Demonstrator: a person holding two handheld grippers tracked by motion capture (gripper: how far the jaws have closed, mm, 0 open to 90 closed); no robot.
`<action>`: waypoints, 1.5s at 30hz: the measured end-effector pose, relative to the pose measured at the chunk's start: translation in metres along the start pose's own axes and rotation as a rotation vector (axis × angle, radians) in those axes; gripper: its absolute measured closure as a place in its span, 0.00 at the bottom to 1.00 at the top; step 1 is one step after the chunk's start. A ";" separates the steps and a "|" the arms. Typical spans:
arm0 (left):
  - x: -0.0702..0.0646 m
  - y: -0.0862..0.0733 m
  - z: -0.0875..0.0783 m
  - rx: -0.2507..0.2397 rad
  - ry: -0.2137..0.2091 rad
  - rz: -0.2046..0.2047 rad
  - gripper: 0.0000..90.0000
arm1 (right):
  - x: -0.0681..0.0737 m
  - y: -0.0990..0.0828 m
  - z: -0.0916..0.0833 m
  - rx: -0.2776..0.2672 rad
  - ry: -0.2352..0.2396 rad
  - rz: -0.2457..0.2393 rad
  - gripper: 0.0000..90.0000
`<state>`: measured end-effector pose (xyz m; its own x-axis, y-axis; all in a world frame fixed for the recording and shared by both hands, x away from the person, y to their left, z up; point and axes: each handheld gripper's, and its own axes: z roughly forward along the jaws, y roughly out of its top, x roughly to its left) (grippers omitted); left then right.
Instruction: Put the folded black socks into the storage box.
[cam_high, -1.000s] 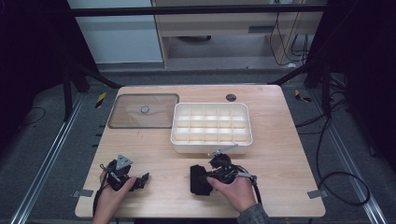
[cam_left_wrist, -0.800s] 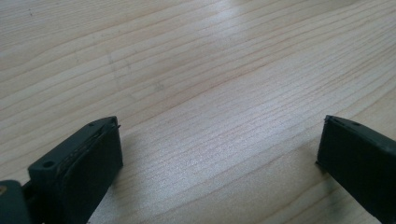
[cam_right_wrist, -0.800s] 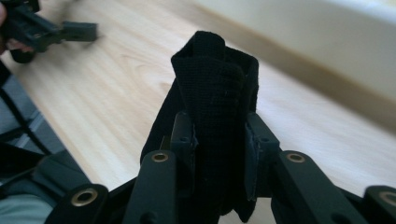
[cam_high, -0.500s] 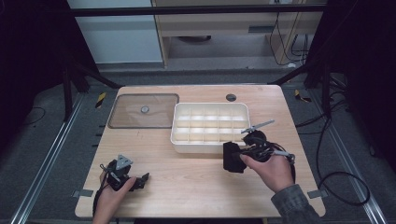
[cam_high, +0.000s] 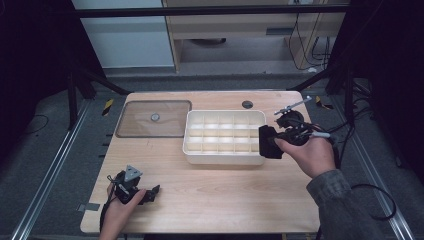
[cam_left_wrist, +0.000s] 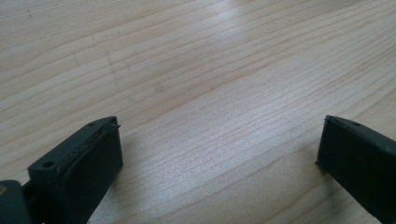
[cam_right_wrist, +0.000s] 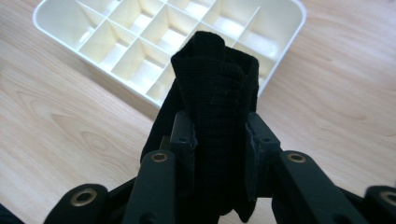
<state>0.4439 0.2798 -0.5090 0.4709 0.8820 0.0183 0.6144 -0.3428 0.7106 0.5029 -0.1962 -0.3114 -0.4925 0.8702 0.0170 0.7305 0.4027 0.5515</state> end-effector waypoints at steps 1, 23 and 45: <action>0.000 0.000 0.000 -0.003 -0.001 0.001 0.00 | 0.000 0.004 -0.002 0.008 -0.012 -0.011 0.77; 0.000 0.000 0.000 0.000 0.002 0.002 0.00 | -0.013 0.032 0.014 0.033 -0.043 -0.039 0.77; 0.000 0.001 0.001 0.000 -0.003 0.006 0.00 | -0.006 0.039 0.064 0.106 -0.073 -0.074 0.77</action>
<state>0.4448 0.2797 -0.5090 0.4761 0.8791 0.0206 0.6116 -0.3480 0.7105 0.5646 -0.1671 -0.3437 -0.5140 0.8538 -0.0829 0.7415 0.4908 0.4575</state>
